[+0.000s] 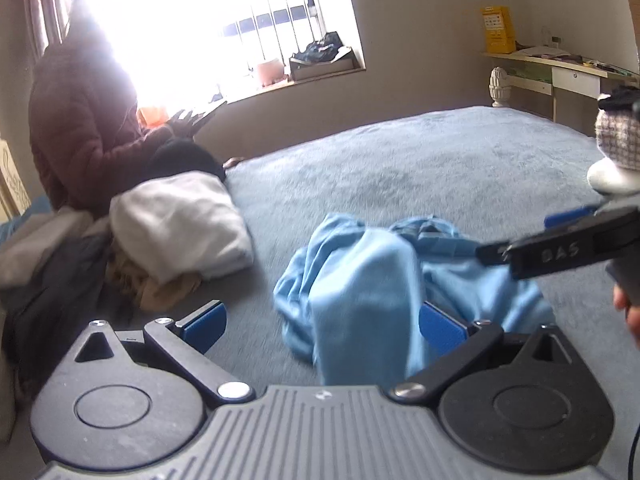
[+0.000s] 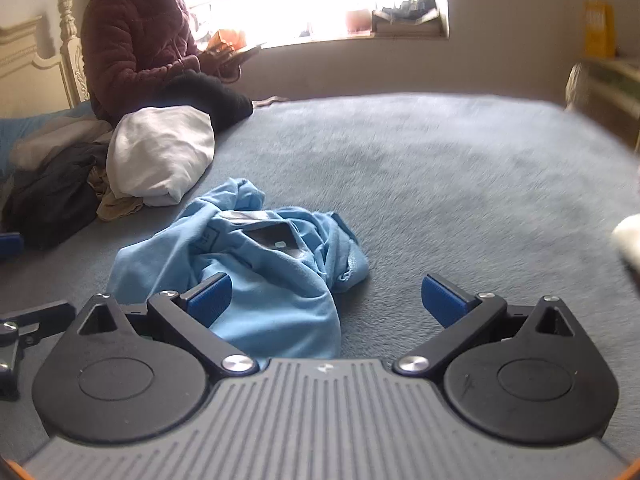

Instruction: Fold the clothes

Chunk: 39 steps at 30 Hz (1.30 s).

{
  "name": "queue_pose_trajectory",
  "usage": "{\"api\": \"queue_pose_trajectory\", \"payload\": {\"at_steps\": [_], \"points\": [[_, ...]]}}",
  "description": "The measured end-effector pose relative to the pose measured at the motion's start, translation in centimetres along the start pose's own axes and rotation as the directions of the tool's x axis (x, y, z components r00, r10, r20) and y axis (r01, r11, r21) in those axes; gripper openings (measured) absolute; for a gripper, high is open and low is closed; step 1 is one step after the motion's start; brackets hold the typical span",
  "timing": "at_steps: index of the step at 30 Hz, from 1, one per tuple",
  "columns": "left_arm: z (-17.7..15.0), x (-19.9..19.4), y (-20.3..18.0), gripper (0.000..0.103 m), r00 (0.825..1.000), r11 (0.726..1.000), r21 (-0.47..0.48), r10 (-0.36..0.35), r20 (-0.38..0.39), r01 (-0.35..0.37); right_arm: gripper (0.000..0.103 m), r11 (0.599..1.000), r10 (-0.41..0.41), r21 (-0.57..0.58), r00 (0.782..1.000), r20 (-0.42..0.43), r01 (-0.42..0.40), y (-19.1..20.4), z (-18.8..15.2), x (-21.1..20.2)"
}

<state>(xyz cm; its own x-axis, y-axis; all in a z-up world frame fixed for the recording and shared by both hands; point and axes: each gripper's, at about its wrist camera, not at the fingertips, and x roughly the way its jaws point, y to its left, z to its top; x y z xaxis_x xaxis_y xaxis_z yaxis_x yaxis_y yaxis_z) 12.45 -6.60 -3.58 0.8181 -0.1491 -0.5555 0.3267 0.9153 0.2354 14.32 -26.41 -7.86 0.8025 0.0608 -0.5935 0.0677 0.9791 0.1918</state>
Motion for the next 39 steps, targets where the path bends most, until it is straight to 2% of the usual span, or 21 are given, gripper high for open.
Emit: {"api": "queue_pose_trajectory", "payload": {"at_steps": [5, 8, 10, 11, 12, 13, 14, 15, 16, 18, 21, 23, 26, 31, 36, 37, 38, 39], "points": [[-0.6, 2.8, -2.4, 0.099, 0.999, 0.997, -0.074, -0.023, -0.046, 0.02, 0.1, 0.979, 0.105, 0.191, 0.985, -0.134, -0.078, -1.8, -1.2, 3.8], [-1.4, 4.0, -3.6, 0.086, 0.995, 0.999, -0.03, -0.035, -0.09, 0.033, 0.092, 0.97, 0.149, 0.217, 0.977, -0.153, -0.114, -1.6, -2.1, 4.3], [-1.9, 4.0, -3.6, 0.073, 0.994, 0.998, -0.034, -0.056, -0.09, 0.053, 0.069, 0.963, 0.204, 0.205, 0.968, -0.145, -0.172, -1.3, -2.2, 3.9], [-2.1, 4.0, -3.4, 0.069, 0.994, 0.997, -0.044, -0.071, -0.086, 0.067, 0.052, 0.954, 0.244, 0.212, 0.959, -0.146, -0.21, -1.2, -2.1, 3.7], [-2.4, 3.8, -3.2, 0.06, 0.993, 0.995, -0.056, -0.084, -0.081, 0.08, 0.042, 0.943, 0.284, 0.221, 0.948, -0.143, -0.249, -1.2, -2.2, 3.4], [-2.5, 3.5, -3.0, 0.049, 0.993, 0.994, -0.067, -0.092, -0.077, 0.087, 0.038, 0.934, 0.315, 0.221, 0.94, -0.133, -0.281, -1.0, -2.2, 3.0], [-2.7, 3.3, -2.9, 0.043, 0.992, 0.994, -0.07, -0.094, -0.081, 0.088, 0.03, 0.93, 0.332, 0.205, 0.936, -0.12, -0.304, -0.7, -2.3, 2.5], [-2.8, 3.0, -2.8, 0.03, 0.991, 0.993, -0.07, -0.097, -0.089, 0.091, 0.022, 0.929, 0.344, 0.182, 0.933, -0.107, -0.321, -0.5, -2.4, 2.0], [-2.9, 2.8, -2.7, 0.017, 0.989, 0.993, -0.062, -0.104, -0.108, 0.097, 0.019, 0.926, 0.356, 0.168, 0.93, -0.095, -0.338, -0.4, -2.5, 1.4], [-3.2, 2.0, -2.2, 0.008, 0.984, 0.992, -0.054, -0.118, -0.135, 0.111, 0.012, 0.917, 0.381, 0.159, 0.921, -0.078, -0.366, -0.3, -2.8, 0.2], [-3.5, -0.6, -0.8, 0.005, 0.979, 0.985, -0.061, -0.165, -0.121, 0.159, 0.01, 0.909, 0.396, 0.178, 0.915, -0.084, -0.377, -0.1, -3.0, -1.5], [-3.8, -2.7, 0.0, 0.005, 0.974, 0.98, -0.061, -0.194, -0.115, 0.188, 0.01, 0.895, 0.426, 0.194, 0.899, -0.102, -0.402, 0.3, -3.3, -3.1], [-5.0, -5.7, 1.7, 0.005, 0.958, 0.965, -0.104, -0.253, -0.134, 0.24, 0.009, 0.873, 0.472, 0.207, 0.871, -0.137, -0.441, 1.5, -4.5, -5.6], [-9.1, -9.5, 3.5, 0.005, 0.927, 0.951, -0.11, -0.306, -0.216, 0.288, 0.009, 0.833, 0.552, 0.212, 0.794, -0.255, -0.512, 4.7, -8.1, -8.9], [-13.6, -11.6, 4.2, 0.006, 0.874, 0.94, -0.108, -0.341, -0.345, 0.324, 0.01, 0.778, 0.607, 0.134, 0.681, -0.409, -0.614, 8.9, -11.5, -11.4], [-14.2, -11.9, 4.1, 0.009, 0.87, 0.94, -0.086, -0.338, -0.359, 0.329, 0.012, 0.775, 0.596, 0.096, 0.671, -0.441, -0.625, 9.7, -12.0, -12.0], [-14.7, -12.2, 4.2, 0.011, 0.871, 0.941, -0.069, -0.332, -0.363, 0.33, 0.014, 0.775, 0.574, 0.05, 0.669, -0.473, -0.63, 10.5, -12.5, -12.5], [-14.8, -12.5, 4.5, 0.02, 0.873, 0.942, -0.068, -0.331, -0.359, 0.329, 0.015, 0.773, 0.549, 0.003, 0.668, -0.503, -0.634, 11.2, -12.9, -13.1]]}}
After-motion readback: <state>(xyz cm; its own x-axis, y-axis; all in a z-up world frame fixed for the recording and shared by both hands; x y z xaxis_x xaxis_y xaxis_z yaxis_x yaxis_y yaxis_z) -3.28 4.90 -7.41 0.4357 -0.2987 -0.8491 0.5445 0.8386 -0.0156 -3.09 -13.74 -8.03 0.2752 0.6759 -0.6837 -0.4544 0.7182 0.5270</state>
